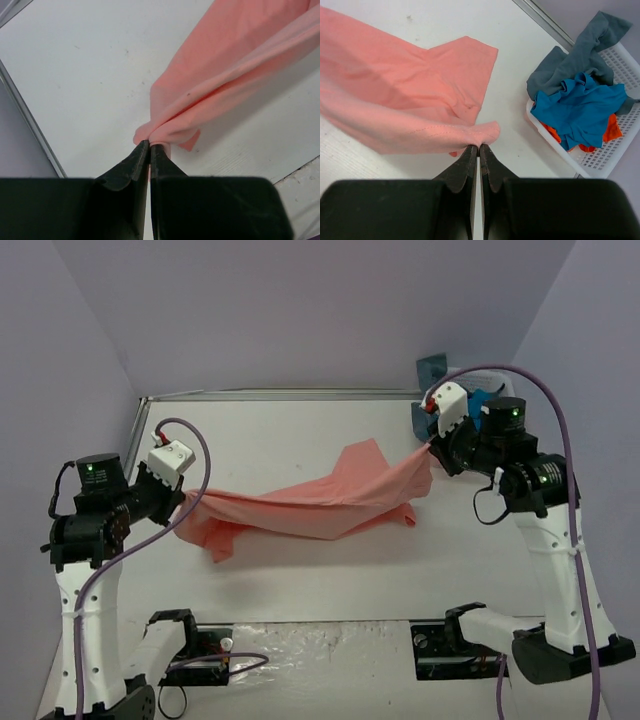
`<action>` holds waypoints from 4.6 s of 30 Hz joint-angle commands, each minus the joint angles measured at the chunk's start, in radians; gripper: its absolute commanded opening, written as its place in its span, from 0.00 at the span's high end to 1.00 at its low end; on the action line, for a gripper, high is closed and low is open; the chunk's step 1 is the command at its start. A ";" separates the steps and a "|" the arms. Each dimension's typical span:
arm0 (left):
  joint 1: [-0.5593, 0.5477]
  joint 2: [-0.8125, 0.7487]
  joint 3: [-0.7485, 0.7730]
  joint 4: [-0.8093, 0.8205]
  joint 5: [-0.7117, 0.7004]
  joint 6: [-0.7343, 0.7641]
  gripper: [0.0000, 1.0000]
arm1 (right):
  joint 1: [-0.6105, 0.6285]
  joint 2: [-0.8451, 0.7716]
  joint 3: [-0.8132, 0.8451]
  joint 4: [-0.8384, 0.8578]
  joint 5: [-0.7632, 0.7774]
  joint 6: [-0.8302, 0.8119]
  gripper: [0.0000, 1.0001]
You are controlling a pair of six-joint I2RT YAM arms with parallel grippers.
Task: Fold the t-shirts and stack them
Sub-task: Flatten out the tshirt
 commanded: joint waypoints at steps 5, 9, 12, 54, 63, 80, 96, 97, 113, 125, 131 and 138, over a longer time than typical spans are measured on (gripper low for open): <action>-0.003 0.311 0.053 0.177 -0.037 -0.059 0.98 | -0.017 0.433 0.104 0.118 0.076 -0.021 1.00; -0.010 0.561 0.186 0.292 -0.166 -0.131 0.98 | -0.025 0.675 0.366 0.111 0.099 -0.021 1.00; -0.011 0.699 0.384 0.299 -0.252 -0.180 0.98 | -0.025 0.826 0.686 0.036 0.153 -0.034 1.00; -0.026 0.311 -0.194 0.255 -0.253 0.056 0.02 | -0.040 0.409 -0.111 0.158 -0.169 -0.099 0.51; -0.010 0.541 -0.189 0.397 -0.313 -0.091 0.00 | 0.110 0.950 0.292 0.169 -0.053 -0.062 1.00; -0.010 0.725 -0.177 0.386 -0.388 -0.104 0.05 | 0.201 1.524 0.893 0.210 0.176 0.050 1.00; -0.016 1.080 0.107 0.270 -0.395 -0.105 0.22 | 0.063 1.456 0.621 0.240 0.233 0.093 1.00; -0.019 1.118 0.133 0.260 -0.401 -0.107 0.23 | 0.060 1.443 0.606 0.240 0.233 0.090 1.00; -0.151 1.551 0.871 -0.019 -0.494 0.004 0.16 | 0.048 1.138 0.238 0.241 0.248 0.117 1.00; -0.237 1.709 1.175 -0.083 -0.543 0.056 0.12 | 0.046 1.184 0.291 0.229 0.317 0.134 1.00; -0.218 1.550 1.068 -0.042 -0.621 0.088 0.09 | 0.051 1.158 0.331 0.212 0.303 0.114 1.00; -0.139 1.272 0.850 -0.034 -0.597 0.083 0.03 | 0.052 1.031 0.337 0.191 0.262 0.088 0.80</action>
